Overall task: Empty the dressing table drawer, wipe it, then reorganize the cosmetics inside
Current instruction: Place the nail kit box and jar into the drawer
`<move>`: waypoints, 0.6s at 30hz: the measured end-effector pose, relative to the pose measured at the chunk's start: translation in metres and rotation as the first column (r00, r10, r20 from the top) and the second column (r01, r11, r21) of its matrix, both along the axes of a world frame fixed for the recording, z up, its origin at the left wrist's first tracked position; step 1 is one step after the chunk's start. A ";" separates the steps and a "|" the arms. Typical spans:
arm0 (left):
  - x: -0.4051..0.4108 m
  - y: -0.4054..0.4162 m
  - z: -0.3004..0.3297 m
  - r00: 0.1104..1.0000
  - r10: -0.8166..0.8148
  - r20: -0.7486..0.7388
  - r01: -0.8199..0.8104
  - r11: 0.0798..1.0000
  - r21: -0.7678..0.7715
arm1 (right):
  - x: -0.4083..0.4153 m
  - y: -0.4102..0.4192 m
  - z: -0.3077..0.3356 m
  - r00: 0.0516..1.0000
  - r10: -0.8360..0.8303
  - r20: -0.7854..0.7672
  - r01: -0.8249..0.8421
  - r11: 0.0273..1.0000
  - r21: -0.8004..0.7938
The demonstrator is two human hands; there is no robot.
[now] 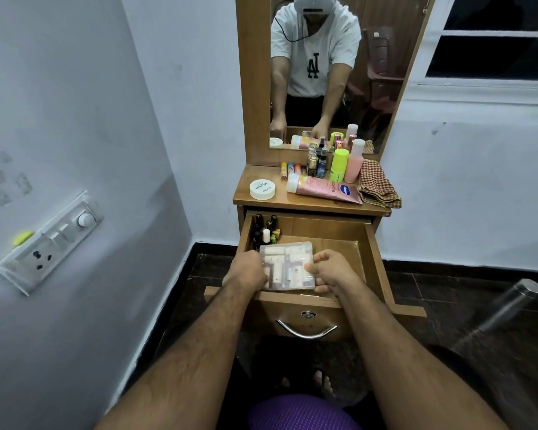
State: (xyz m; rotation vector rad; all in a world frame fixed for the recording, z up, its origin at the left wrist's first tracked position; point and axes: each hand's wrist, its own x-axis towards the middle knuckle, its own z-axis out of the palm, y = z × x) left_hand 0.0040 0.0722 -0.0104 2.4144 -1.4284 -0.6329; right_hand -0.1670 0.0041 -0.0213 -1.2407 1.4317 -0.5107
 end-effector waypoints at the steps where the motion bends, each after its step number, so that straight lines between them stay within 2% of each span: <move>1: 0.000 -0.001 -0.001 1.000 -0.005 0.004 0.005 1.000 0.005 | 0.001 0.001 0.000 1.000 0.003 -0.010 -0.003 1.000 0.006; 11: 0.000 -0.002 -0.007 0.992 -0.117 0.055 0.114 0.992 0.053 | 0.011 0.005 0.000 0.987 0.085 -0.135 -0.075 0.994 0.082; 15: 0.001 -0.002 -0.009 0.994 -0.081 0.071 0.080 0.997 0.023 | 0.010 0.004 0.002 0.958 0.184 -0.221 -0.174 0.983 0.063; 18: 0.001 -0.001 -0.009 0.995 -0.069 0.069 0.069 0.998 0.004 | 0.012 0.003 0.000 0.955 0.215 -0.203 -0.203 0.976 0.078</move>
